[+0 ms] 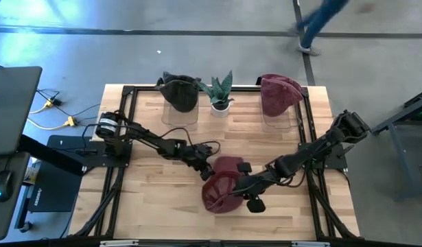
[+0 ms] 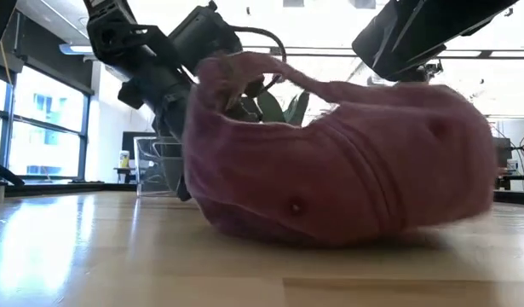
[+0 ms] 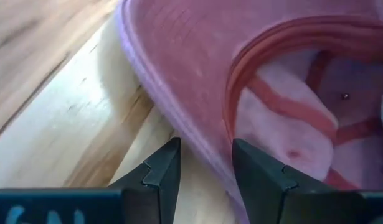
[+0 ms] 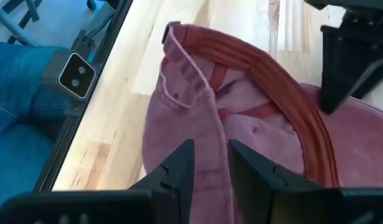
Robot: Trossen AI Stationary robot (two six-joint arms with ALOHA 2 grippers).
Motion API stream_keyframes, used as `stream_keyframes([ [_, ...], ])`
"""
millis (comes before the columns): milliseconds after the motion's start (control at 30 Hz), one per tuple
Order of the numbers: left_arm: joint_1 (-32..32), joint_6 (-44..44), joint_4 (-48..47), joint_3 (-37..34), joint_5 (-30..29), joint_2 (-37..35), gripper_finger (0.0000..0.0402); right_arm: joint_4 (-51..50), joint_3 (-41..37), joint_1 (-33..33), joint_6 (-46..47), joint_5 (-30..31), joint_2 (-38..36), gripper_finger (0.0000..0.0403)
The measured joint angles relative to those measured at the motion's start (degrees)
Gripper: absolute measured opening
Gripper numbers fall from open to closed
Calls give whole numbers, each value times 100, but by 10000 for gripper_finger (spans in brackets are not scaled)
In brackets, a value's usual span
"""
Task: Pick & Place hat
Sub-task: Put the red cap into the right transparent bin
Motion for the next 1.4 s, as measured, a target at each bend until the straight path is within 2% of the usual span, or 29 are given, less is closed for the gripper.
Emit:
stream_keyframes([
  [200,0,6,1056,0,191,288,127,26,0,0,-45,1,0,92],
  [267,0,21,1339,2,181,407,102,26,0,0,-82,53,0,92],
  [400,0,312,1608,6,68,447,17,26,0,0,-151,206,0,89],
  [467,-2,380,1577,69,-72,412,13,26,0,36,-233,319,0,82],
  [600,-43,840,1542,279,-630,-33,5,125,0,189,-595,599,21,53],
  [733,-157,1296,1348,361,-1629,-426,4,203,9,357,-980,1075,22,10],
  [867,-366,1742,1346,530,-2806,-599,3,172,20,426,-1131,2214,26,9],
  [967,-504,1968,1222,741,-3303,-609,2,-80,24,417,-920,3427,26,5],
  [1033,-590,2082,1049,863,-3598,-609,2,-299,24,390,-745,3928,26,2],
  [1200,-860,2655,891,1156,-4489,-606,1,-814,38,156,-392,3864,63,2],
  [1400,-1202,2996,872,1398,-4704,-593,0,-1233,44,-216,-227,3921,405,1],
])
